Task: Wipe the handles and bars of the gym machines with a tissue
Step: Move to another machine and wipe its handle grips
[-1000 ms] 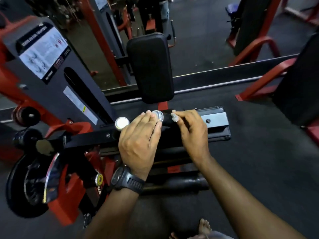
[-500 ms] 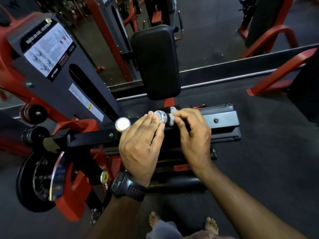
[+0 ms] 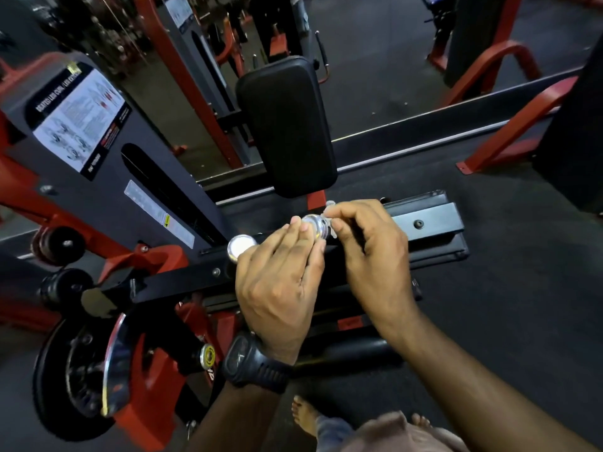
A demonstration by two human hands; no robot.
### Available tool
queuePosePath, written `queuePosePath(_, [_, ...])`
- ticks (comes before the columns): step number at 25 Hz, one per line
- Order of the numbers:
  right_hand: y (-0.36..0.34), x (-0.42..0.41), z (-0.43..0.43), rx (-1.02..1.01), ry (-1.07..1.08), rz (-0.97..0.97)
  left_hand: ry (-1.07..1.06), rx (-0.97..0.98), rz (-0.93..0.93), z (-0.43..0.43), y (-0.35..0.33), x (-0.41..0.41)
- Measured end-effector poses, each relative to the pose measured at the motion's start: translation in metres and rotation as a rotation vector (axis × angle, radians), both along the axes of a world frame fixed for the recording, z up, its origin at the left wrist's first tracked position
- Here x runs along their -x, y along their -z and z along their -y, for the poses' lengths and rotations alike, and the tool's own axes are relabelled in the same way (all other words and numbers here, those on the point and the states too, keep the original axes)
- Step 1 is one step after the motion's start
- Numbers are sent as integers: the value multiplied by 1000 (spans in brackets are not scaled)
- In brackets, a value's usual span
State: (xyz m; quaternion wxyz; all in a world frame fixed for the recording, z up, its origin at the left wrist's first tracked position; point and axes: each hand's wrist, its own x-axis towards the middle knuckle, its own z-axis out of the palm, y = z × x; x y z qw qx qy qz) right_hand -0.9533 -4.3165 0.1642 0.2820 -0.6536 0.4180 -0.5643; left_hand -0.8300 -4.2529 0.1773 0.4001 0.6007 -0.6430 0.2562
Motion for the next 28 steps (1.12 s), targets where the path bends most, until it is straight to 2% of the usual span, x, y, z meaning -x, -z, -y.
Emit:
queuePosePath(6, [12, 12, 2, -87, -11, -48, -23, 3, -8, 0, 0, 2])
queuePosePath(10, [30, 22, 7, -137, 102, -13, -37, 18, -36, -2, 3, 6])
queuePosePath(14, [31, 16, 4, -16, 78, 22, -45, 23, -37, -1, 3, 9])
queuePosePath(17, [40, 23, 9, -121, 168, 54, -57, 28, -27, -3, 3, 10])
queuePosePath(20, [41, 22, 3, -61, 145, 24, -56, 29, -22, -1, 3, 9])
queuePosePath(21, [43, 23, 5, -85, 154, 1, -51, 24, -18, -1, 3, 9])
queuePosePath(25, [60, 36, 21, -390, 297, 31, -52, 30, 1, -1, 2, 7])
queuePosePath(28, [56, 26, 12, -400, 309, 73, -53, 32, 13, -2, 2, 7])
